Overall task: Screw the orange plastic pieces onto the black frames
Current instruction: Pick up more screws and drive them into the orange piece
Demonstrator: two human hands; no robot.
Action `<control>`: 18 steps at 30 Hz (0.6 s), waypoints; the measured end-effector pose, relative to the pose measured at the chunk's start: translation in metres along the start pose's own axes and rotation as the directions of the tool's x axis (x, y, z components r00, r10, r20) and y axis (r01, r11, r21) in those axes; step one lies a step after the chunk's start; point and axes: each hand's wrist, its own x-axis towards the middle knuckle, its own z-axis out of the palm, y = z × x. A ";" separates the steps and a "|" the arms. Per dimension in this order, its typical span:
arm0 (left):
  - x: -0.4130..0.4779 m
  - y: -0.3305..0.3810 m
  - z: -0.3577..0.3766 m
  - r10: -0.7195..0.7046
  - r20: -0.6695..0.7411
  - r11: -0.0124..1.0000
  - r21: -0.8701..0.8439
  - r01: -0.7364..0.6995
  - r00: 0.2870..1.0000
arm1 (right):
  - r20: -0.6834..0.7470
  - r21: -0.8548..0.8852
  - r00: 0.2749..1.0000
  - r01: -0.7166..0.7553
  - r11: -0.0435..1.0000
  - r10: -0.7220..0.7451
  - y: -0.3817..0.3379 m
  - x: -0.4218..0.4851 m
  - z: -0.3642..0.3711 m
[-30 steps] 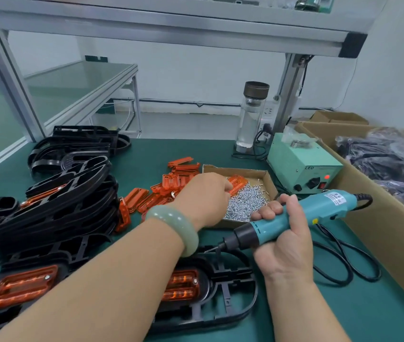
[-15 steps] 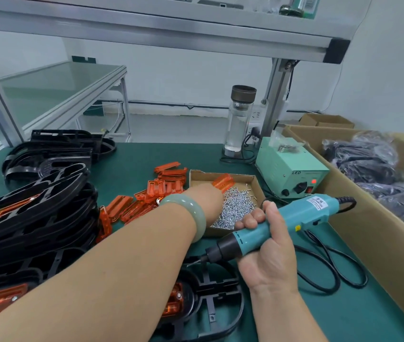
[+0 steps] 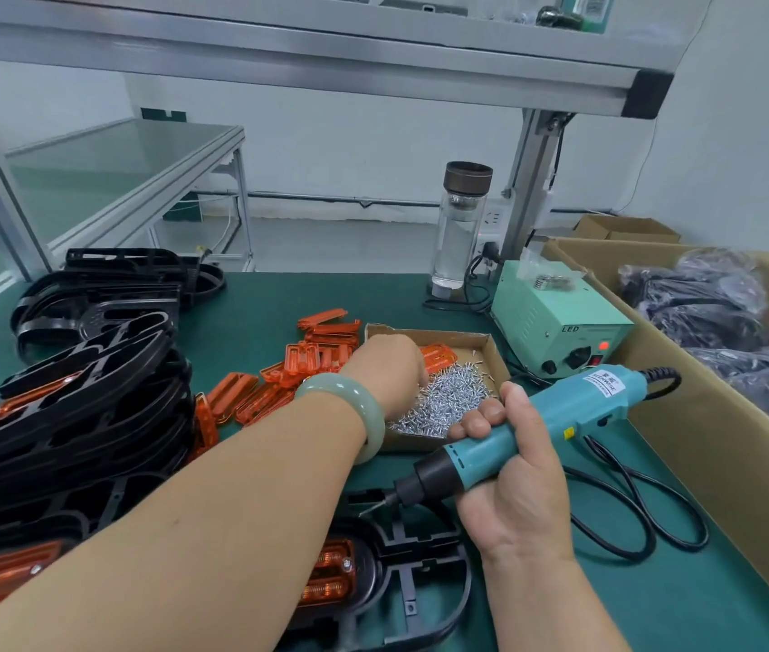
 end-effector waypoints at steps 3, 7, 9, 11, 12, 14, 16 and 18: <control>-0.002 -0.003 0.000 -0.070 -0.069 0.970 -0.237 0.052 0.995 | 0.006 0.001 1.000 0.000 1.000 0.000 0.000 0.001 0.000; -0.001 -0.009 0.004 -0.194 -0.039 0.833 -0.535 0.143 0.980 | -0.003 -0.002 1.000 0.003 1.000 -0.003 -0.001 0.001 0.000; -0.002 -0.011 0.005 -0.240 -0.007 0.742 -0.647 0.179 0.971 | -0.005 0.000 1.000 0.004 1.000 -0.004 -0.001 0.000 0.000; -0.004 -0.012 0.006 -0.277 0.037 0.637 -0.741 0.212 0.960 | -0.003 -0.001 1.000 0.005 1.000 -0.005 -0.001 0.000 -0.001; -0.005 -0.013 0.006 -0.291 0.056 0.590 -0.775 0.225 0.955 | -0.004 -0.001 1.000 0.006 1.000 -0.006 -0.001 0.000 -0.001; -0.008 -0.013 0.007 -0.302 0.085 0.516 -0.823 0.238 0.949 | -0.005 0.001 1.000 0.005 1.000 -0.005 -0.001 0.000 -0.001; -0.011 -0.013 0.007 -0.307 0.100 0.454 -0.859 0.237 0.947 | -0.003 0.003 1.000 0.007 1.000 -0.007 -0.001 0.000 -0.001; -0.014 -0.012 0.007 -0.327 0.110 0.377 -0.895 0.237 0.938 | -0.005 0.004 1.000 0.008 1.000 -0.008 -0.001 0.000 0.000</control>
